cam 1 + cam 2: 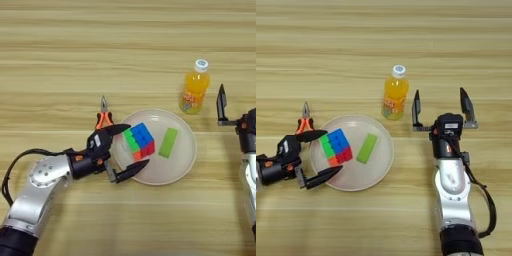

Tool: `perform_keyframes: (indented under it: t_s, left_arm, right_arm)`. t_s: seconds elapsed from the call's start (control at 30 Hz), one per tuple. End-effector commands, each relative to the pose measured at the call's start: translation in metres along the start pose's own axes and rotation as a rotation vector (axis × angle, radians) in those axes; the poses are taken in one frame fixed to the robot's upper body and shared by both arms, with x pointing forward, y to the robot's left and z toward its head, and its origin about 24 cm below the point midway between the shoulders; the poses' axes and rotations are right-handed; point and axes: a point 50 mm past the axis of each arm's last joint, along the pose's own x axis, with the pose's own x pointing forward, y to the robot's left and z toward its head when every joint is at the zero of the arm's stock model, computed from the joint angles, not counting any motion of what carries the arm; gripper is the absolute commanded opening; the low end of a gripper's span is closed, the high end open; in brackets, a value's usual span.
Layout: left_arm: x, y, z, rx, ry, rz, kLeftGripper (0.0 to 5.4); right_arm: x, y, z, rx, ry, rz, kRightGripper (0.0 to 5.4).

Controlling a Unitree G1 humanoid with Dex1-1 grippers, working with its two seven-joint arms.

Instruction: Move the objects on the table

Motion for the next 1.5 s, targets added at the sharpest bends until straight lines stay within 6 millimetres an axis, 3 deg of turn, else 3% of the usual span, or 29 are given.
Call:
perform_keyframes:
  t_s: [0.03,1.23,1.5]
  left_arm:
    - [0.0018,0.0029,-0.0010,0.026,0.019,0.007,5.40]
    - [0.0055,0.0105,-0.0090,0.018,0.045,0.061,5.40]
    - [0.0057,0.0110,-0.0097,0.014,0.048,0.058,4.57]
  right_arm:
    - [-0.0005,-0.0003,0.0009,-0.007,0.001,0.004,5.37]
    - [-0.0002,0.0030,0.0007,-0.003,-0.002,0.007,5.37]
    - [0.0006,0.0041,0.0006,-0.001,-0.002,0.007,5.40]
